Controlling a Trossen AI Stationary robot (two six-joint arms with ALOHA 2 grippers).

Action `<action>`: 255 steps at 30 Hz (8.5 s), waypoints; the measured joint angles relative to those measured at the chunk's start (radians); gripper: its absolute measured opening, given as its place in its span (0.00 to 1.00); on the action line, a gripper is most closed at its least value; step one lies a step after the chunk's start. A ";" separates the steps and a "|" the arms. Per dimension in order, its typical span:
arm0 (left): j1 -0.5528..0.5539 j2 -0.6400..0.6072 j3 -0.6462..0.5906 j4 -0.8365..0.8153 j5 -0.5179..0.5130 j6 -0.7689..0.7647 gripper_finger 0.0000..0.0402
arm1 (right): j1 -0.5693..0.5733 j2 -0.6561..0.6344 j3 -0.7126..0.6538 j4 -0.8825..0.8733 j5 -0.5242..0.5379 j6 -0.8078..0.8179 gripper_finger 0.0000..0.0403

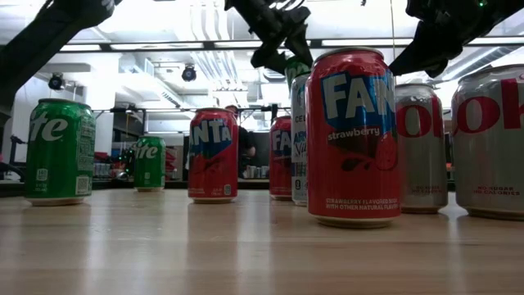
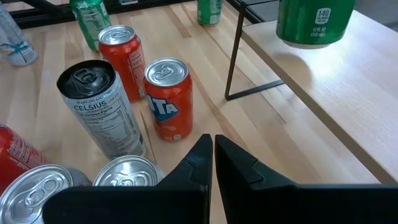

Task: Place canned beverage on shelf
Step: Put the bottom green soda can on the shelf

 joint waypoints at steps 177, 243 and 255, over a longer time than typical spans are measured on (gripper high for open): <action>0.000 0.014 0.002 -0.001 -0.024 0.058 0.97 | 0.000 0.000 -0.001 0.003 0.000 0.002 0.02; -0.070 -1.056 -1.650 1.343 0.190 -0.122 0.93 | -0.233 0.549 0.390 0.194 0.048 -0.214 0.02; -0.068 -1.146 -1.652 1.195 -0.007 0.010 0.42 | -0.251 0.661 0.535 0.094 0.052 -0.272 0.02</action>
